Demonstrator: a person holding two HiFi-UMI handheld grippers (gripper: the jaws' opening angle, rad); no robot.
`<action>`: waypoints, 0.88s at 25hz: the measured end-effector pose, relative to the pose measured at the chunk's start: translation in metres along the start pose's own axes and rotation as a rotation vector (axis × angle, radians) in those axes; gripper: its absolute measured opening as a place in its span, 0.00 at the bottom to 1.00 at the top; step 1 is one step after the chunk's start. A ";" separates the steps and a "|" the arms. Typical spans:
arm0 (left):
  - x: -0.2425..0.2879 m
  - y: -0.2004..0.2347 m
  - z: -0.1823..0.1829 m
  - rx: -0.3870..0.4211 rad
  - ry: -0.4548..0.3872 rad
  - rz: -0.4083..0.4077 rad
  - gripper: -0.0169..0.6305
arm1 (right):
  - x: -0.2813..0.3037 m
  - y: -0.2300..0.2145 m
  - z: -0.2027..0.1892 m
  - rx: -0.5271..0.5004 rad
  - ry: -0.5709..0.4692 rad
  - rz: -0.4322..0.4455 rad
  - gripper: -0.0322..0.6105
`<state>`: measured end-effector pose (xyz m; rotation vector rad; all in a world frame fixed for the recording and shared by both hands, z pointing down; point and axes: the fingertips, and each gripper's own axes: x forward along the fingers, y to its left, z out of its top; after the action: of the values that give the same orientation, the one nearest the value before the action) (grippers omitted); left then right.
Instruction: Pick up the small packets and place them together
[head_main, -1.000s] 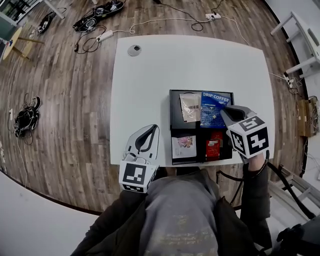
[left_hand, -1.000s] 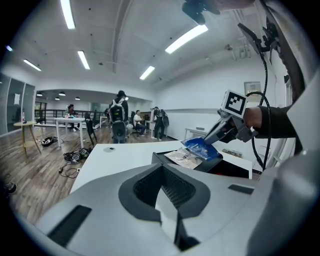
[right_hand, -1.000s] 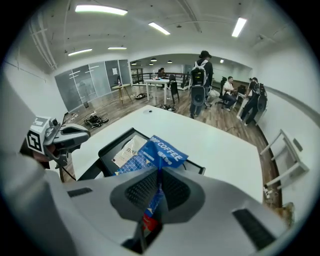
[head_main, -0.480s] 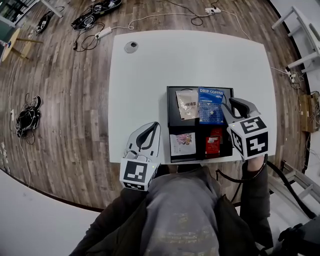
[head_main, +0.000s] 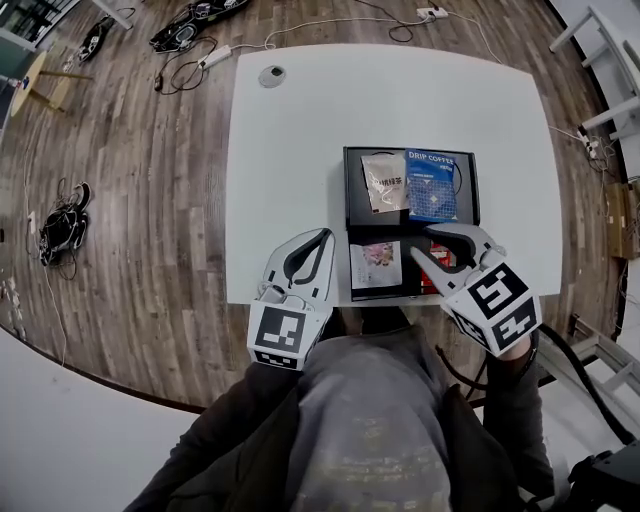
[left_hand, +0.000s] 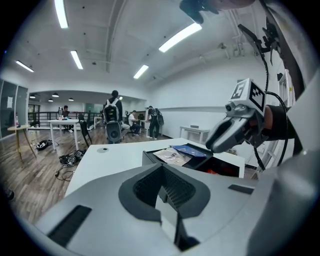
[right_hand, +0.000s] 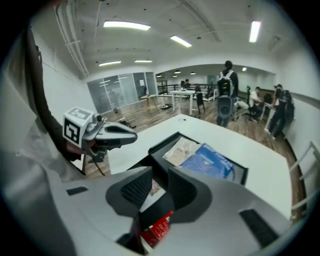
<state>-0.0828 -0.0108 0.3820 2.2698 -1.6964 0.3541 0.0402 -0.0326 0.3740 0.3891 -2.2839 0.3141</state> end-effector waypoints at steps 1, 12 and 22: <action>-0.002 0.000 -0.001 0.001 0.001 0.002 0.03 | 0.011 0.011 -0.009 -0.021 0.034 0.034 0.20; -0.012 0.014 -0.016 -0.020 0.034 0.040 0.03 | 0.083 0.042 -0.075 -0.194 0.329 0.091 0.38; -0.012 0.017 -0.024 -0.030 0.057 0.048 0.03 | 0.098 0.040 -0.090 -0.220 0.385 0.052 0.41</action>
<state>-0.1034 0.0043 0.4016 2.1792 -1.7189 0.3971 0.0216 0.0175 0.5026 0.1406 -1.9260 0.1454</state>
